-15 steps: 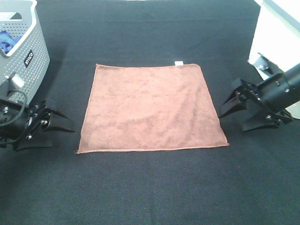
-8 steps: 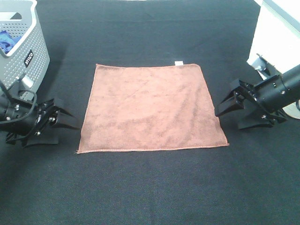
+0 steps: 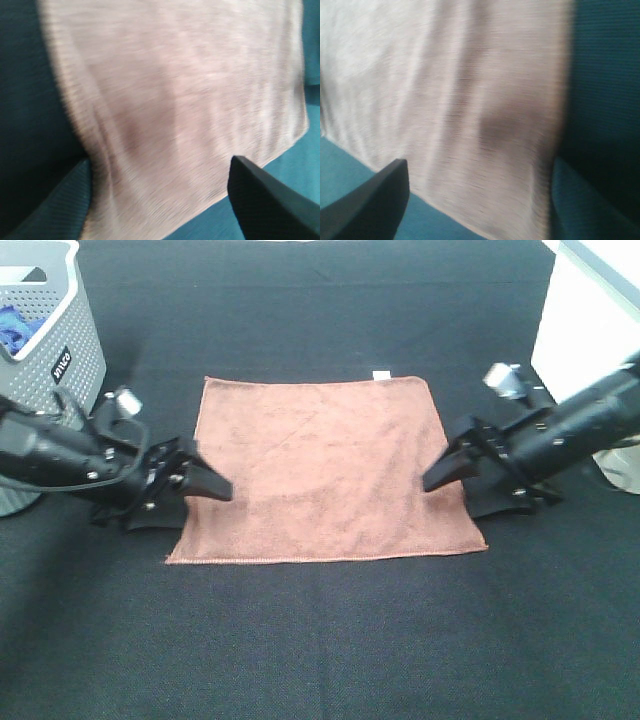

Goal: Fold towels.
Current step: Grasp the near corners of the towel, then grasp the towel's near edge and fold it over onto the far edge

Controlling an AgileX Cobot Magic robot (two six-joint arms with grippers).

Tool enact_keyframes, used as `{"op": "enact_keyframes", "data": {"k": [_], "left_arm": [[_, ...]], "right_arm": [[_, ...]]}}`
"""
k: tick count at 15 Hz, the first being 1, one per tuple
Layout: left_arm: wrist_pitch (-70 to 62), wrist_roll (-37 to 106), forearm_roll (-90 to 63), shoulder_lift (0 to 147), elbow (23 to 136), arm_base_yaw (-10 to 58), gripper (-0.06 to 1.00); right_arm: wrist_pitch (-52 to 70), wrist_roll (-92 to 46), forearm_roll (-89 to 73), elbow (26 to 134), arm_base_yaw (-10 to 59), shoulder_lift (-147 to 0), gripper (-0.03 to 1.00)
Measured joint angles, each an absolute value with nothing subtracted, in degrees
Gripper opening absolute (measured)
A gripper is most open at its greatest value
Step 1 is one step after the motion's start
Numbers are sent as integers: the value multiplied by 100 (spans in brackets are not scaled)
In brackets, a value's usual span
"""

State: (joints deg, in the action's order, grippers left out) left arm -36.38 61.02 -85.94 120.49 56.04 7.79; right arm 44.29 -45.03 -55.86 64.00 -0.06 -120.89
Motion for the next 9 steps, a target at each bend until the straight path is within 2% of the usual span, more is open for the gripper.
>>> {"op": "enact_keyframes", "data": {"k": [2, 4, 6, 7, 8, 9], "left_arm": [[-3741, 6068, -8680, 12215, 5821, 888, 71], [-3724, 6062, -8806, 12319, 5884, 928, 59], [-3592, 6056, -8806, 12405, 5884, 928, 24], [-3592, 6045, -8743, 12433, 5879, 928, 3], [-3633, 5919, -8623, 12433, 5879, 928, 1], [-3661, 5735, -8422, 12410, 5879, 928, 1]], "right_arm": [[4446, -4440, -5621, 6549, 269, -12215, 72], [4446, -4165, -5609, 6669, 315, -12301, 62], [4406, -3827, -5426, 6784, 315, -12387, 42], [4349, -3478, -5180, 6864, 315, -12439, 16], [4366, -3300, -5076, 6921, 315, -12456, 4], [4377, -3163, -4968, 6950, 321, -12450, 0]]}}
